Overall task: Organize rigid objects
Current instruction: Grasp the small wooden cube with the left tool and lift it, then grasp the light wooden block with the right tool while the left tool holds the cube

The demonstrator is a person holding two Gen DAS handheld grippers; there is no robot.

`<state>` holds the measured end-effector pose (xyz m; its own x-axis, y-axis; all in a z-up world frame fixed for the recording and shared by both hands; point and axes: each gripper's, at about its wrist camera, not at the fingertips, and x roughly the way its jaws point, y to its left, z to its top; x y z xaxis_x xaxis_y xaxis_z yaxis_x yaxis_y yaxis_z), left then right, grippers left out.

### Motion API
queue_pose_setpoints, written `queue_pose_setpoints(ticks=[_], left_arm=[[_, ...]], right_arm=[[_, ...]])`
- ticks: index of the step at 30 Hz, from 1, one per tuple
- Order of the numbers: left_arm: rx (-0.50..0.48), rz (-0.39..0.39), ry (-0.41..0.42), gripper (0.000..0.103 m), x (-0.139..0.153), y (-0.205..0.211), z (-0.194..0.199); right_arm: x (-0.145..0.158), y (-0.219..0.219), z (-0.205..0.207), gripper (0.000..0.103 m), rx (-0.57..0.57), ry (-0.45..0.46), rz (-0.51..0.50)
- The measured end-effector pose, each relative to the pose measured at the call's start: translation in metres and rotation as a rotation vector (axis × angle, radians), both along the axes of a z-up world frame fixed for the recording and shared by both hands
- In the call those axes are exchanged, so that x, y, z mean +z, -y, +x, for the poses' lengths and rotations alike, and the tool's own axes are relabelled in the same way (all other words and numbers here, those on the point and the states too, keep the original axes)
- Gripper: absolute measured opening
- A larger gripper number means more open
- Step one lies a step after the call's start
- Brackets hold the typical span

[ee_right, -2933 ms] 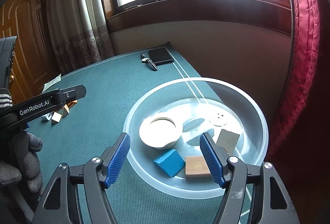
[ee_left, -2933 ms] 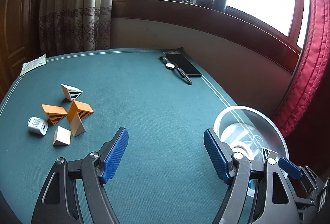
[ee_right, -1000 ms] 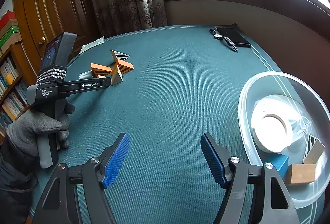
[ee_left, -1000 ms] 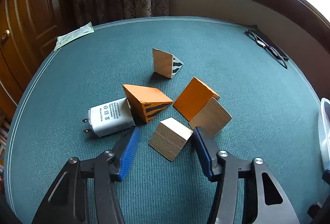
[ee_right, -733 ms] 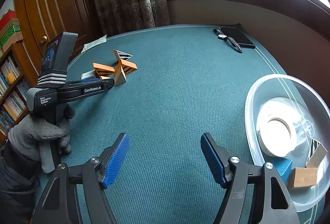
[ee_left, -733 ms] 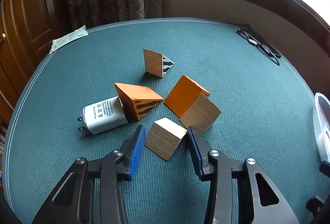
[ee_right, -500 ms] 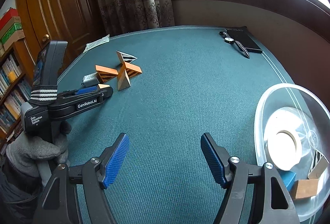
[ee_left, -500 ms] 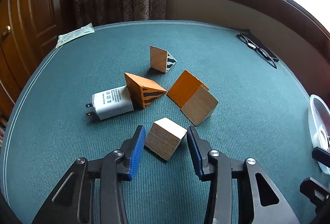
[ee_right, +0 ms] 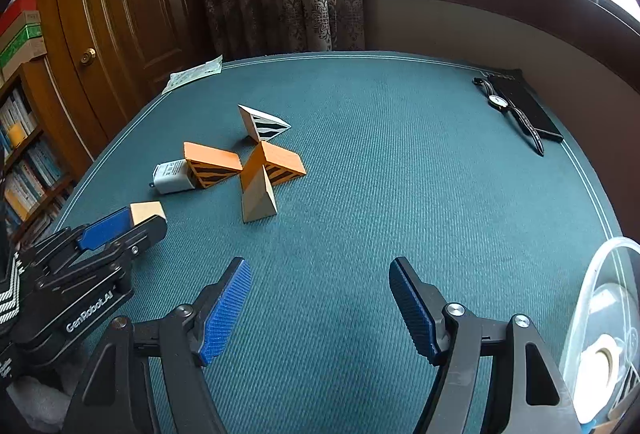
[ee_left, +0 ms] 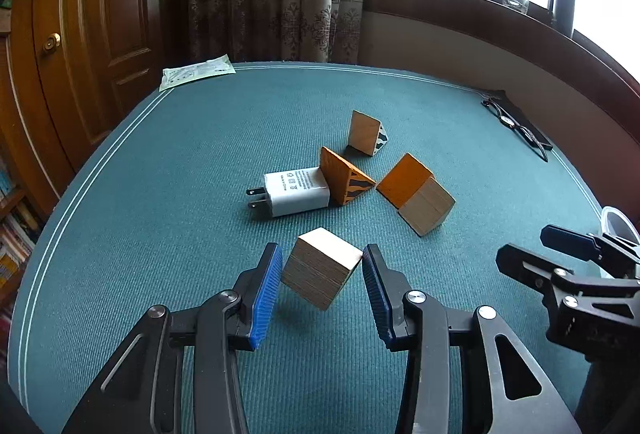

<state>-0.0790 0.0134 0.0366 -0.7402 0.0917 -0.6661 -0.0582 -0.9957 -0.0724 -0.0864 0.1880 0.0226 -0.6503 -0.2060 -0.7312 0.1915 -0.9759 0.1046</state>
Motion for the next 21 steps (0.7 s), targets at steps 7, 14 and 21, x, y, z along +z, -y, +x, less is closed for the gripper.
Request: queue_pose_setpoints(ticks=[7, 14, 21], left_arm=[[0.056, 0.029, -0.004, 0.043, 0.001, 0.023, 0.006], [0.102, 0.041, -0.009, 0.043, 0.0, 0.033, 0.007], [0.122, 0.045, -0.001, 0.043, -0.005, 0.037, 0.005]], right_arm=[[-0.002, 0.012, -0.027, 0.075, 0.051, 0.025, -0.112], [-0.004, 0.029, -0.046, 0.075, 0.107, 0.031, -0.172], [-0.009, 0.043, -0.053, 0.075, 0.168, 0.052, -0.198]])
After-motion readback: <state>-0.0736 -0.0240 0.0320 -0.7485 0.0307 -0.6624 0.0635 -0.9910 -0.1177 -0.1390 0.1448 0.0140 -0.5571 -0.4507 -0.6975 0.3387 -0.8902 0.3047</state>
